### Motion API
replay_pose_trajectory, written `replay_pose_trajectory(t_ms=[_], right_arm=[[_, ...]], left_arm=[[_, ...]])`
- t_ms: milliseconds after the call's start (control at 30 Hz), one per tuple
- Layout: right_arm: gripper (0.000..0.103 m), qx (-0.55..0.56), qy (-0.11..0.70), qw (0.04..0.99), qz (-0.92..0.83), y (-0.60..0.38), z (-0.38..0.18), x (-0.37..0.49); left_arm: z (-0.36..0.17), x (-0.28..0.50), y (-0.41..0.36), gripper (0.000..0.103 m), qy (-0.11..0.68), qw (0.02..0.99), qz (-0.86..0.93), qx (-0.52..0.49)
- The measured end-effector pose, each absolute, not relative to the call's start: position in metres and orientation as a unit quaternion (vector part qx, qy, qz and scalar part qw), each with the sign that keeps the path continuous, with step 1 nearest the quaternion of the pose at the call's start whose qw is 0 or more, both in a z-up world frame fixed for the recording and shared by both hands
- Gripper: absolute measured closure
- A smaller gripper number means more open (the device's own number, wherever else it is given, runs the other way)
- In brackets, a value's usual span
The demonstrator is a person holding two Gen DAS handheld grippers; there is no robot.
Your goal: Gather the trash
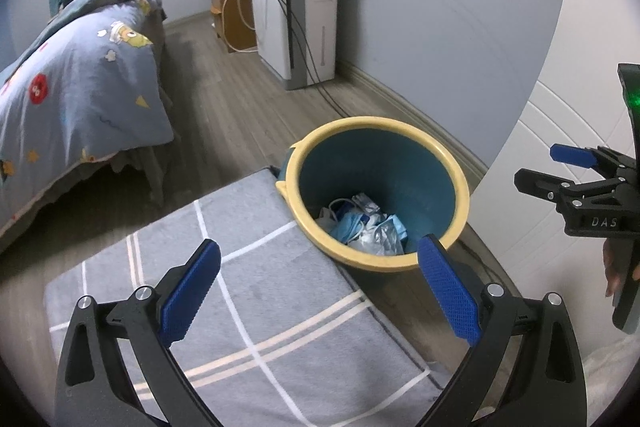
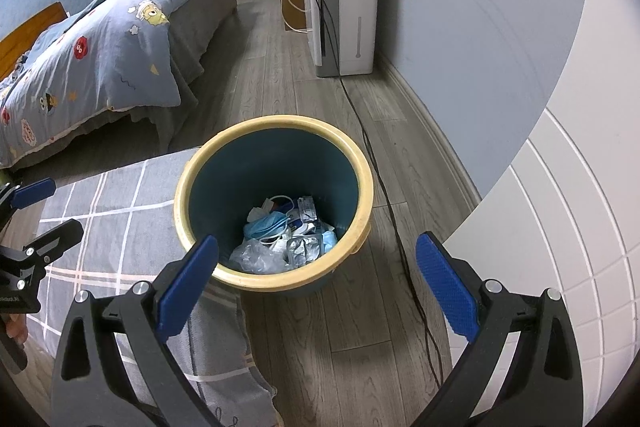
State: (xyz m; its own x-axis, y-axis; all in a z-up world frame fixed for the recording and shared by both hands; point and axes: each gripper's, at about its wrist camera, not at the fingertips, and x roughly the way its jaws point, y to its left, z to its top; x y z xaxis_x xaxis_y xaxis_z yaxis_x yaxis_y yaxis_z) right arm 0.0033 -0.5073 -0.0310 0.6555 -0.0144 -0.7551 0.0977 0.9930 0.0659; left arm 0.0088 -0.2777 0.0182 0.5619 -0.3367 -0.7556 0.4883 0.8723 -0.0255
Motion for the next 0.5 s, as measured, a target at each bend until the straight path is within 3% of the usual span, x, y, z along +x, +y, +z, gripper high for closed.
replay_pose_trajectory(t_ms=[500], right_arm=[[0.006, 0.049, 0.419, 0.906, -0.032, -0.5051, -0.0324, 0.0045]], left_arm=[[0.0180, 0.0069, -0.2766, 0.005, 0.403, 0.879, -0.237, 0.093]])
